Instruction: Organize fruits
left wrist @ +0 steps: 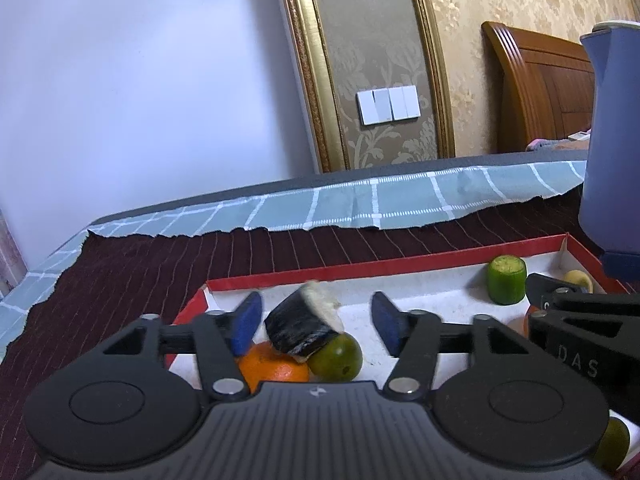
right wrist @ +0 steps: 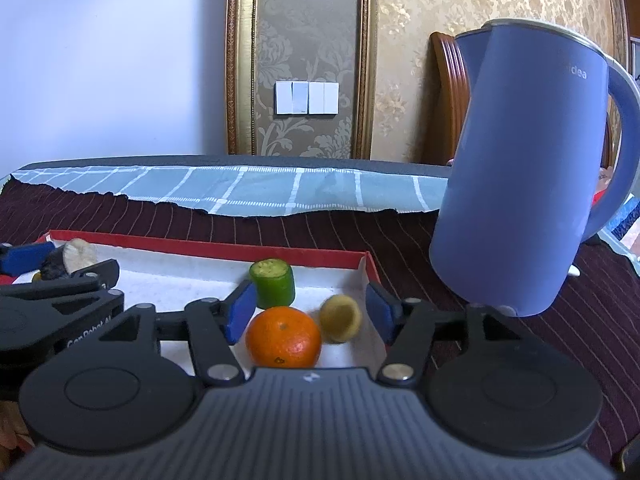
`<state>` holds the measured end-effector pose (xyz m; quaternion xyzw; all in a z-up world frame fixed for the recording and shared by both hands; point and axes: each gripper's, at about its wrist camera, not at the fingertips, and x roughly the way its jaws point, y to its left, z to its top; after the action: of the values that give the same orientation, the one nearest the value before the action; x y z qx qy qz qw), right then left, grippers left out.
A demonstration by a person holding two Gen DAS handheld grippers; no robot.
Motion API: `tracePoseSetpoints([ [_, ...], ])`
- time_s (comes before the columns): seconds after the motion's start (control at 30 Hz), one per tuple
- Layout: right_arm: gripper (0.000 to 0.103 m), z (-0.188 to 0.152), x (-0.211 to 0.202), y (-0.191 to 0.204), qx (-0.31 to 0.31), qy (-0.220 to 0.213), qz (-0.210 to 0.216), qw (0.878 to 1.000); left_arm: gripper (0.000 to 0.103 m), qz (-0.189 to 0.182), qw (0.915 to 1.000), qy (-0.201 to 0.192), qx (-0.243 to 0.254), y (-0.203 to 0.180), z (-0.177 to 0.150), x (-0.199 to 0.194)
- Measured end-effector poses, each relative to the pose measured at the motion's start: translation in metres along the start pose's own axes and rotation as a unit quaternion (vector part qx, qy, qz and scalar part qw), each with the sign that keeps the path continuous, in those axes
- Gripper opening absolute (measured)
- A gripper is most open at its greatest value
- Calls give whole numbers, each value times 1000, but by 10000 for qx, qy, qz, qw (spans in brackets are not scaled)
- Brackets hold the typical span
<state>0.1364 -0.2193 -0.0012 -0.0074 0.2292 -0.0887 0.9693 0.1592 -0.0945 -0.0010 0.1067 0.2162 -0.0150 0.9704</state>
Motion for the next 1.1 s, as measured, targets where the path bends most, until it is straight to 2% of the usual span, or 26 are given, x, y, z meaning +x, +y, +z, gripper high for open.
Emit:
tracePoseSetpoints([
  [0.27, 64, -2, -2, 2, -52, -1, 16, 10000, 67, -23, 10000, 96, 16, 2, -2, -1],
  [0.4, 75, -3, -7, -2, -4, -50, -8, 10000, 67, -93, 9997, 211, -43, 6, -4, -5],
  [0.5, 75, -5, -13, -3, 12, -100, -5, 9999, 67, -143, 9993, 322, -90, 11, -7, -9],
  [0.6, 76, -7, -16, -2, -43, -105, -3, 9999, 67, -79, 9995, 311, -49, 14, -10, -15],
  [1.03, 79, -20, -32, 1, -149, -125, 31, 9998, 67, -209, 9991, 328, -189, 28, -23, -38],
  [1.1, 82, -24, -36, 1, -158, -125, 43, 9998, 67, -223, 9991, 307, -203, 30, -25, -41],
])
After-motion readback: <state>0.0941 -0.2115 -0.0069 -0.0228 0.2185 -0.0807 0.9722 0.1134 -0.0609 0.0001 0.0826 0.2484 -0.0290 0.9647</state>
